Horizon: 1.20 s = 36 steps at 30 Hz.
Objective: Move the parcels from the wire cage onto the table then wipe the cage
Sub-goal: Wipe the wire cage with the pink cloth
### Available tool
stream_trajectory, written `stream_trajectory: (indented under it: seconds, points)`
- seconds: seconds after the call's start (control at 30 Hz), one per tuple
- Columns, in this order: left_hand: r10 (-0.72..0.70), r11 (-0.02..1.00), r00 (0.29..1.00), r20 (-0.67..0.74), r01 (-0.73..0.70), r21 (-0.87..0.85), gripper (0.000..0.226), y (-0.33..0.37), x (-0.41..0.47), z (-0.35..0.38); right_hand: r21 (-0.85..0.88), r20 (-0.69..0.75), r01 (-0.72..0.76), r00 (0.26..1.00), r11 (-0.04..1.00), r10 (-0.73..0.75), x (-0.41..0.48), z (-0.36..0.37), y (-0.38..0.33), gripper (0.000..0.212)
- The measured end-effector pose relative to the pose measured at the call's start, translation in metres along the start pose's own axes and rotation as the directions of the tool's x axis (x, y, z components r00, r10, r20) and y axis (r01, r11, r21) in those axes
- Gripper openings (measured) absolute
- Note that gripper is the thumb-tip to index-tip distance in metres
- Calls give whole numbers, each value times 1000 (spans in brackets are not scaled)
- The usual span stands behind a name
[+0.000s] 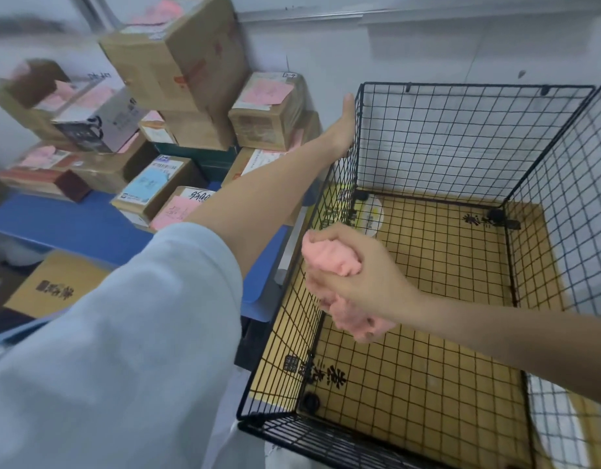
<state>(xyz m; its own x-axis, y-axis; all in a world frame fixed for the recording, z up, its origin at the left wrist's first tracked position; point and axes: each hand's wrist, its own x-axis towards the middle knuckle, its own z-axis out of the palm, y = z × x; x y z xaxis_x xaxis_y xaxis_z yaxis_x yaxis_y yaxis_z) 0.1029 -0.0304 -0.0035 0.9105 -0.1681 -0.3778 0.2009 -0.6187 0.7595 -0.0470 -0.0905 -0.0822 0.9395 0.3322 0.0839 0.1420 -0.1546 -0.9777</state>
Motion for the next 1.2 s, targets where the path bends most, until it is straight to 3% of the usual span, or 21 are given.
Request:
stream_trajectory:
  seconds: [0.07, 0.2, 0.33, 0.43, 0.63, 0.77, 1.0, 1.2]
  points:
    - [-1, 1000, 1000, -3, 1, 15, 64, 0, 0, -1, 52, 119, -45, 992, 998, 38, -16, 8, -7, 35]
    - [16, 998, 1000, -16, -15, 53, 66, -2, -1, -2, -112, 256, 177, 956, 978, -144, -46, 30, -15, 36]
    - [33, 997, 999, -33, -31, 65, 69, -4, 2, 0, -185, 459, 344, 858, 921, -228, -65, 44, -19, 42]
    - [32, 997, 999, -34, -30, 69, 70, -5, 5, 0, -170, 490, 336, 845, 926, -217, -61, 42, -21, 41]
    - [40, 994, 999, -17, -38, 107, 68, -1, 11, -3, -91, 301, 56, 953, 994, -26, -40, -3, -20, 25]
    - [19, 995, 998, -59, -13, 101, 72, 1, 23, -3, -129, 15, -77, 997, 989, 80, 0, -45, -8, 21]
    - [9, 996, 993, -121, 1, 85, 77, 1, 51, 5, -223, -399, -248, 906, 943, 144, 105, -107, 48, 34]
    - [-16, 983, 987, -162, 45, 176, 75, -4, 66, 6, -193, -520, -293, 840, 936, 156, 175, -131, 60, 24]
